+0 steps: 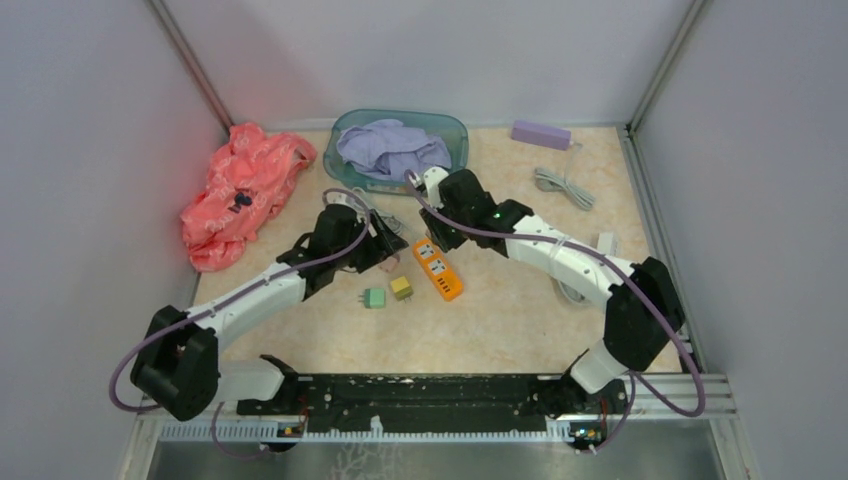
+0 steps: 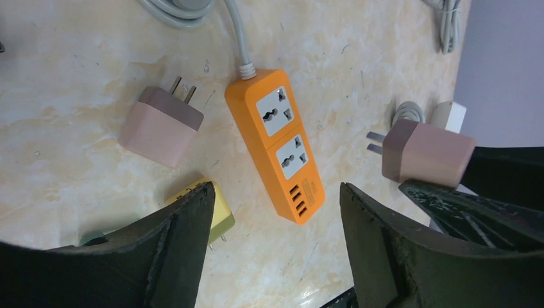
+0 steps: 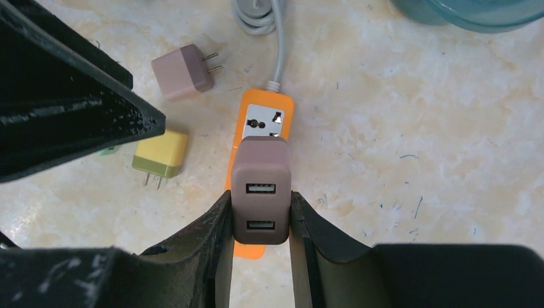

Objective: Insert the plug

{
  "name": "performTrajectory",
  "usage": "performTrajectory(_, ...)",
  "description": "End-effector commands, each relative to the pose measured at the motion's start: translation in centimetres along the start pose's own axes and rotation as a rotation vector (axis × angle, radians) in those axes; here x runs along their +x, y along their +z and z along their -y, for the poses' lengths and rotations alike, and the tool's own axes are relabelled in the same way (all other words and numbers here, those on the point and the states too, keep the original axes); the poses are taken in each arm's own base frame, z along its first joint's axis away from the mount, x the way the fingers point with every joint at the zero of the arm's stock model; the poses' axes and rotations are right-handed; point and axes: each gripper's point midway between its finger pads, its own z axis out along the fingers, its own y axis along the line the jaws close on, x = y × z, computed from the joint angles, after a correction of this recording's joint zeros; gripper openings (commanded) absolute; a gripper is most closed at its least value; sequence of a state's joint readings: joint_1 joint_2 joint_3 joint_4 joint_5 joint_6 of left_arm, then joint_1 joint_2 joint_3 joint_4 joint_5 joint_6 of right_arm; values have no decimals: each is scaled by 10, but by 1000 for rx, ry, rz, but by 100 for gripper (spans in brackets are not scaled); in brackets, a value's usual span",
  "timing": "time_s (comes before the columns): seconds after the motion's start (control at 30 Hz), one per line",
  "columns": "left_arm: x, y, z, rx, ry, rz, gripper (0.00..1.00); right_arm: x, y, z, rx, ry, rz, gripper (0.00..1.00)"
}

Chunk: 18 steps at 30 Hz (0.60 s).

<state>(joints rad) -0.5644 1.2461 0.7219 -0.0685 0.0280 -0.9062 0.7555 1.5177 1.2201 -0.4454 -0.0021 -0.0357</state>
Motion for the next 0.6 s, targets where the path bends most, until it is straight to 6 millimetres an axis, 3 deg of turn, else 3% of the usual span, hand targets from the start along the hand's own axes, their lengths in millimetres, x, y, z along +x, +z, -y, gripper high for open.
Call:
performTrajectory(0.0,-1,13,19,83,36,-27,76,-18,-4,8,12,95,-1,0)
performTrajectory(0.3,13,39,11,64,29,-90,70,-15,15,12,32,144,-59,0)
performTrajectory(0.57,35,63,-2,8,30,-160,65,-1,40,9,28,182,-136,0)
